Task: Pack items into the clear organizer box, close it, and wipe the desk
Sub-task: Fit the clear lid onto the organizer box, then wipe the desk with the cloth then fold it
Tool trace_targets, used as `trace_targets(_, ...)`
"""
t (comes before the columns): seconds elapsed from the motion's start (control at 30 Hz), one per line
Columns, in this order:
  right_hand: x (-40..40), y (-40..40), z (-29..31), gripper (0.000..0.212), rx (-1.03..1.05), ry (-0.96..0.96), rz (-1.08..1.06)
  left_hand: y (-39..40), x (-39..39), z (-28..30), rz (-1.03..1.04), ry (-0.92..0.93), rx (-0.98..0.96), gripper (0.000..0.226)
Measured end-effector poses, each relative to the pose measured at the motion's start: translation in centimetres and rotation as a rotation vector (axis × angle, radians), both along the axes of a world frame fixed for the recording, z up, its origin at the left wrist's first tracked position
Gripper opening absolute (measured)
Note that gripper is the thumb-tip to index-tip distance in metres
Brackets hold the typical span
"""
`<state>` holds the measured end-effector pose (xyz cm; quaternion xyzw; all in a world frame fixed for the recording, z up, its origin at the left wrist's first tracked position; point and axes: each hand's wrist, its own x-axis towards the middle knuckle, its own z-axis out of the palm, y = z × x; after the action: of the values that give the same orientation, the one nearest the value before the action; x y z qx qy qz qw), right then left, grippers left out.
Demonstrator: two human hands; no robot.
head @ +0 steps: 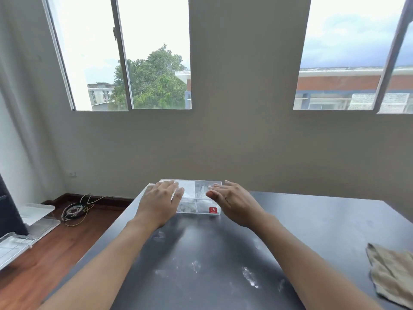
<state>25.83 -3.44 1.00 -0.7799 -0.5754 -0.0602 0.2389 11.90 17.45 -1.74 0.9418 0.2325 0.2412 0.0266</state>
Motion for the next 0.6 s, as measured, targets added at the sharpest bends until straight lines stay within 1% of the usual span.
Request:
trace_targets(0.03,-0.2,-0.4,0.1,0.083,-0.012,0.003,-0.010,-0.3,-0.2,0.2,-0.004,0.001,0.017,0.079)
trace_targets(0.07,-0.3,-1.0,0.1,0.084,-0.008,-0.004,-0.020,-0.6,-0.5,0.4,-0.017,-0.001,0.030,0.080)
trace_targets(0.13,-0.3,-2.5,0.0,0.077,0.035,0.000,-0.036,-1.9,-0.7,0.7,-0.071,-0.008,0.071,0.076)
trace_targets(0.2,-0.2,-4.5,0.3,0.075,0.083,-0.014,-0.069,-4.0,-0.7,1.1,-0.148,-0.024,0.102,0.068)
trace_targets(0.27,0.1,-7.0,0.4,0.076,0.107,-0.084,-0.119,-6.5,-0.4,1.5,-0.231,-0.016,0.101,0.063)
trace_targets(0.33,0.3,-10.1,0.4,0.069,0.103,-0.136,-0.180,-9.2,0.4,1.7,-0.318,0.002,0.097,0.063)
trace_targets(0.4,0.7,-13.5,0.2,0.054,0.075,-0.157,-0.249,-12.0,1.4,1.6,-0.404,0.033,0.102,0.062)
trace_targets(0.47,0.8,-17.1,0.1,0.044,0.051,-0.171,-0.309,-15.0,2.4,1.3,-0.500,0.071,0.106,0.058)
trace_targets(0.6,1.0,-24.3,0.0,0.042,-0.003,-0.138,-0.457,-21.3,4.5,1.2,-0.637,0.109,0.082,0.057)
